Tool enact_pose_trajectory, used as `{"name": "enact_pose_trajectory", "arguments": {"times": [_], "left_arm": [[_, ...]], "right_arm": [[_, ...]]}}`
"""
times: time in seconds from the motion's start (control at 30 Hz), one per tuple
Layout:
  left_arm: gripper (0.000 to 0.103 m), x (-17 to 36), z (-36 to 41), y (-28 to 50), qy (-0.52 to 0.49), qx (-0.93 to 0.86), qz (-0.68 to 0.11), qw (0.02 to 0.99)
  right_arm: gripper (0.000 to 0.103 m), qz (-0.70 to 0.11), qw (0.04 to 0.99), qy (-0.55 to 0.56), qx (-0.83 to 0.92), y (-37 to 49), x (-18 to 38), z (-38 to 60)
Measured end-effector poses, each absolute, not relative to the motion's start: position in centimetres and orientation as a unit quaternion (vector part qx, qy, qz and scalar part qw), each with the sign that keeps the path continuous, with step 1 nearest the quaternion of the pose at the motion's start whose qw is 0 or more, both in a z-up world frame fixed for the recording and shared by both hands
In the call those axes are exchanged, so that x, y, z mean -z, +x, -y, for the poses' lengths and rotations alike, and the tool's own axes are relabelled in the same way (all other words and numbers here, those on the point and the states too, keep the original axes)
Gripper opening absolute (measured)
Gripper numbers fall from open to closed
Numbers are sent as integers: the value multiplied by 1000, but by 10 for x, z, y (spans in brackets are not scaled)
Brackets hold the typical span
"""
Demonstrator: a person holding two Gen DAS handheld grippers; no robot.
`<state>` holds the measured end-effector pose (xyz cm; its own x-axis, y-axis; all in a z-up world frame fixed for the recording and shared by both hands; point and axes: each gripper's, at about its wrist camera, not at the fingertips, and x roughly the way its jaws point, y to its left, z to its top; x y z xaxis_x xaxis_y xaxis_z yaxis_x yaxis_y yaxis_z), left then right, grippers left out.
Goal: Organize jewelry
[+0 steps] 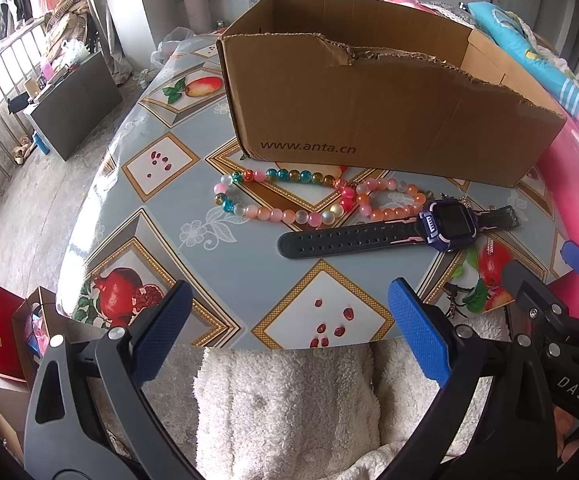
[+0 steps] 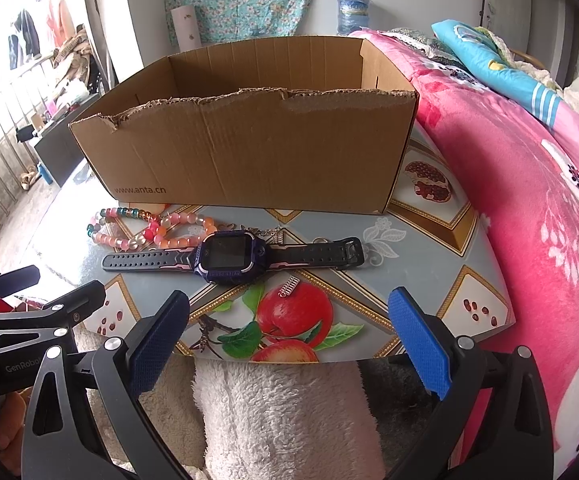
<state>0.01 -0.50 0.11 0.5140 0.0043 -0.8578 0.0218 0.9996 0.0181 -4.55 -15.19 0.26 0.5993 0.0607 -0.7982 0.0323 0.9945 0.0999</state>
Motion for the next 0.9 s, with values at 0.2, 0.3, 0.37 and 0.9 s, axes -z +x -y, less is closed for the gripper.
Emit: {"name": "enact_pose_trajectory", "arguments": {"times": [0.2, 0.3, 0.37, 0.9], "left_arm": [[94, 0, 3, 0, 14, 5, -492, 870], [95, 0, 3, 0, 14, 5, -493, 870], [95, 0, 3, 0, 14, 5, -492, 870], [94, 0, 3, 0, 14, 5, -492, 871]], "right_arm": [[97, -447, 893, 52, -6, -46, -3, 152], [97, -446, 893, 52, -6, -46, -3, 152], [97, -447, 893, 52, -6, -46, -3, 152], [97, -445, 894, 51, -5, -46, -3, 152]]}}
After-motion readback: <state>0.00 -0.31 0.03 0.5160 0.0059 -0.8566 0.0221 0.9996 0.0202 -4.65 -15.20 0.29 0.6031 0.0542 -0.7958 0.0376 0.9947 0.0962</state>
